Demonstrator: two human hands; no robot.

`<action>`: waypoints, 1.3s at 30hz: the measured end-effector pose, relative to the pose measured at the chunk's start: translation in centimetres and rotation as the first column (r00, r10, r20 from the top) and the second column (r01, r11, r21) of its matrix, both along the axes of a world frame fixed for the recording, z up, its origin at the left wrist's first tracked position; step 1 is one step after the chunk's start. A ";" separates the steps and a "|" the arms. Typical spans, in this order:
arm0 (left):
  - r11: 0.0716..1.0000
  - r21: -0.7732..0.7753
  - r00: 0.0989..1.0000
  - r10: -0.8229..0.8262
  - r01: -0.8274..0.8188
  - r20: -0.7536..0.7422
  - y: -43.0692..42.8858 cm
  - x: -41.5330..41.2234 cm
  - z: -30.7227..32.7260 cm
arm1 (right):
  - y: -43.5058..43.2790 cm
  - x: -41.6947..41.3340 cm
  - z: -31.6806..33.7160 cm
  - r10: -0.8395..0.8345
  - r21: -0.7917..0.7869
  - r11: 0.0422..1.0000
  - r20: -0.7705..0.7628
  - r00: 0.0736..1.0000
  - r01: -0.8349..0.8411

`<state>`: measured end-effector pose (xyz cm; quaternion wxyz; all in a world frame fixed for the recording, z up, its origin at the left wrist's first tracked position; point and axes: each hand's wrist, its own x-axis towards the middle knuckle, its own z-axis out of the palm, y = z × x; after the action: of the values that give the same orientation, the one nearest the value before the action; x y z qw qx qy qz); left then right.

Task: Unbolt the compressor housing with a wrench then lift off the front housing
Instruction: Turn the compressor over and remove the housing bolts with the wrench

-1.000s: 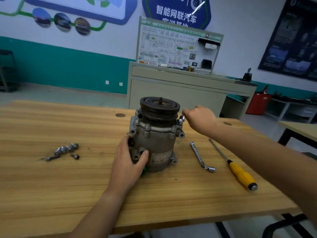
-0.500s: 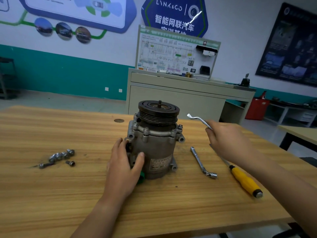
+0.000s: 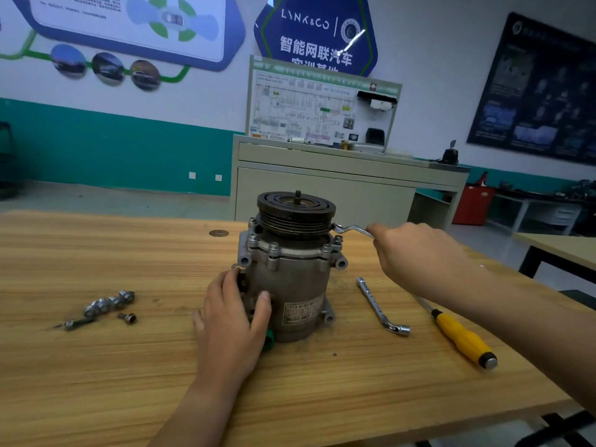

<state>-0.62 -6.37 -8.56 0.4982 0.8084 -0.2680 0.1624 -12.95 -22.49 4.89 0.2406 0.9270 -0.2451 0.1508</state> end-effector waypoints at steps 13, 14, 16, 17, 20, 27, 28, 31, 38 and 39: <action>0.993 0.114 0.999 0.038 -0.038 0.009 -0.6 0.0 0.1 | 0.5 -0.3 0.8 0.045 -0.125 0.989 -0.222 0.974 -0.074; 0.993 0.114 0.999 0.043 -0.044 0.015 -0.6 0.0 0.0 | 0.1 -0.5 0.7 0.082 -0.110 0.988 -0.215 0.973 -0.107; 0.997 0.068 0.999 0.042 -0.044 0.032 -0.6 -0.1 0.0 | -1.2 -0.6 0.7 0.137 -0.109 0.980 -0.231 0.963 -0.166; 0.999 0.030 0.998 0.040 -0.041 0.045 -0.7 -0.1 0.0 | -2.1 -0.5 0.9 0.159 -0.122 0.974 -0.241 0.957 -0.193; 0.998 -0.042 0.996 0.045 -0.042 0.072 -0.7 0.1 -0.2 | -4.8 0.3 1.8 0.196 -0.206 0.941 -0.314 0.929 -0.269; 1.000 -0.024 1.000 0.009 -0.009 0.030 -0.7 0.7 -0.2 | -7.5 4.2 0.8 0.513 -0.325 0.798 -0.079 0.855 -0.508; 1.000 -0.017 1.000 0.000 0.000 0.021 -0.7 0.7 -0.2 | -7.7 4.8 0.5 0.566 -0.350 0.768 -0.021 0.824 -0.536; 1.000 -0.016 1.000 -0.017 0.016 -0.005 -0.7 0.9 -0.1 | -7.3 7.0 -0.6 0.640 -0.346 0.733 0.063 0.766 -0.585; 1.000 -0.009 1.000 -0.029 0.029 0.000 -0.7 0.9 -0.2 | -6.4 6.1 -1.5 0.521 -0.172 0.853 0.329 0.787 -0.493; 0.999 -0.005 0.999 -0.032 0.032 0.001 -0.7 0.8 -0.1 | -6.1 5.3 -1.4 0.448 -0.097 0.886 0.431 0.784 -0.453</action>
<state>0.21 -7.08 -8.70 0.5027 0.8026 -0.2809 0.1555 -7.69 -28.56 3.48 0.1301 0.9011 -0.0658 0.4084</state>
